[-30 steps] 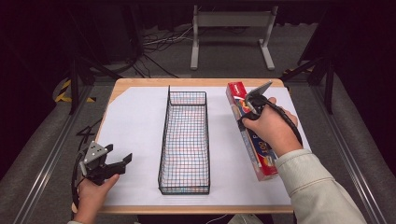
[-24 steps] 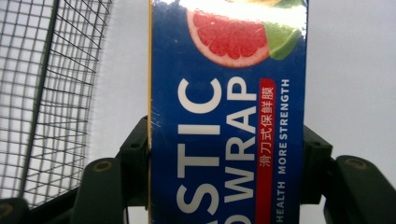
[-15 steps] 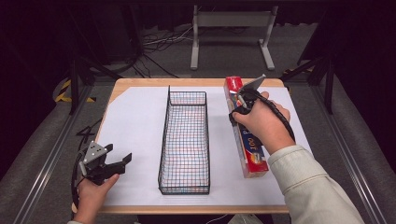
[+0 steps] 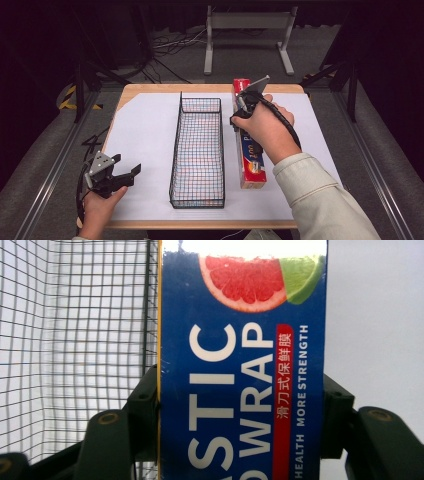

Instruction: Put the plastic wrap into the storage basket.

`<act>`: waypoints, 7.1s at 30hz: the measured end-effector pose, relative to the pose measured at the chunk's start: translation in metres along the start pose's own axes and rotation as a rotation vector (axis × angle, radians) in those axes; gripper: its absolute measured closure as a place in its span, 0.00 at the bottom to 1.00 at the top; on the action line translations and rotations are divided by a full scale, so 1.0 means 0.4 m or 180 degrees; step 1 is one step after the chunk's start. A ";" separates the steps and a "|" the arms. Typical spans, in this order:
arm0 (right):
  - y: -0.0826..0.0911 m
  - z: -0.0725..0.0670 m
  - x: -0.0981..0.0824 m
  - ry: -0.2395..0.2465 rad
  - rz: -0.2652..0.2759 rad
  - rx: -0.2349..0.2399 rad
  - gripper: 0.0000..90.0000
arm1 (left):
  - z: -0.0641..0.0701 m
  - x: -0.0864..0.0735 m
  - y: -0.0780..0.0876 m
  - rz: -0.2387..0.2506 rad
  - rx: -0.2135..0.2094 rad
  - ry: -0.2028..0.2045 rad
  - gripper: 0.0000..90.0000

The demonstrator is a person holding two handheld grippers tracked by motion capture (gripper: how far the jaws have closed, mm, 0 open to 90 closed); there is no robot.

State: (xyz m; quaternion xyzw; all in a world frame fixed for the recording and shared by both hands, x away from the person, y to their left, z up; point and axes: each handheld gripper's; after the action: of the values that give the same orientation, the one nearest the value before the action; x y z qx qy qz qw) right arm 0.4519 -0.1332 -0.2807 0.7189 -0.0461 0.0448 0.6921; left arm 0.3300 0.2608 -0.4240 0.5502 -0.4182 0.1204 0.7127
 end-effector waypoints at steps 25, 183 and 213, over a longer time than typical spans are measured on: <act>0.025 -0.131 0.007 -0.0094 -0.0009 0.0107 0.44 | -0.002 0.000 -0.001 0.0021 -0.0003 0.0004 0.21; -0.142 -0.228 -0.002 -0.0003 0.0033 0.0106 0.35 | -0.003 0.003 -0.018 -0.0008 0.0002 -0.0029 0.21; -0.026 -0.017 -0.006 0.0084 0.0438 0.0278 0.33 | 0.003 0.005 -0.033 -0.0052 0.0014 -0.0021 0.21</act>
State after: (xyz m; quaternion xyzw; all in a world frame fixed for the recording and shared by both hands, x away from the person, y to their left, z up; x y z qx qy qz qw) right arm 0.4509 -0.1258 -0.2911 0.7428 -0.0843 0.1038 0.6560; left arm 0.3390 0.2545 -0.4314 0.5555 -0.4158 0.1137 0.7111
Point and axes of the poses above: each handheld gripper's, and its own axes: y roughly backward along the jaws, x roughly out of its top, z roughly to its right, and after that the axes turned 12 degrees about -z, right-handed
